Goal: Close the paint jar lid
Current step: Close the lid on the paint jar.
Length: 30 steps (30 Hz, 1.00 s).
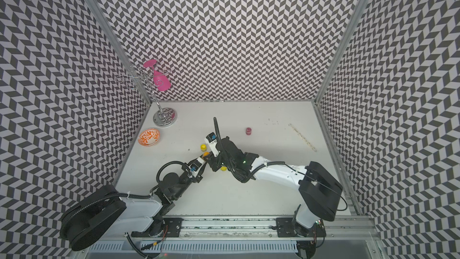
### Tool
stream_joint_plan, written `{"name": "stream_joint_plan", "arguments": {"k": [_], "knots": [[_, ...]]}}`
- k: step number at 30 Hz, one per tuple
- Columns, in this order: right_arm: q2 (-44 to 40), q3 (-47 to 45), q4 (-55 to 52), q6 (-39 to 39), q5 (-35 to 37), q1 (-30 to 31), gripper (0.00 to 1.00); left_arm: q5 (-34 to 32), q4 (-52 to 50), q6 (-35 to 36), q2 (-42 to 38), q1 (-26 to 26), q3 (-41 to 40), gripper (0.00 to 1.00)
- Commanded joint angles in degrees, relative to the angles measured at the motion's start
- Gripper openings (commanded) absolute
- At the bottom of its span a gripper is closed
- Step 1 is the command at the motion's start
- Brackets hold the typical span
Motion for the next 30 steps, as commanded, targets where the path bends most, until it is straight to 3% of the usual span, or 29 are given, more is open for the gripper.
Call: {"name": "stream_joint_plan", "arguments": {"k": [1, 12, 21, 30], "knots": [[3.9, -2.2, -7.6, 5.5, 1.3, 3.0, 0.24, -3.1, 18.2, 2.6, -0.9, -0.9, 2.4, 0.25], [2.8, -2.7, -7.2, 7.8, 5.0, 4.2, 0.27, -1.2, 18.6, 1.7, -0.4, -1.2, 2.3, 0.25], [3.5, -4.0, -5.4, 7.6, 5.8, 4.4, 0.31, 7.2, 19.7, -2.2, -1.0, -1.0, 2.2, 0.25], [1.4, -5.1, -4.3, 7.2, 7.1, 4.4, 0.36, 11.1, 18.5, -4.8, 1.4, -0.5, 3.1, 0.25]]}}
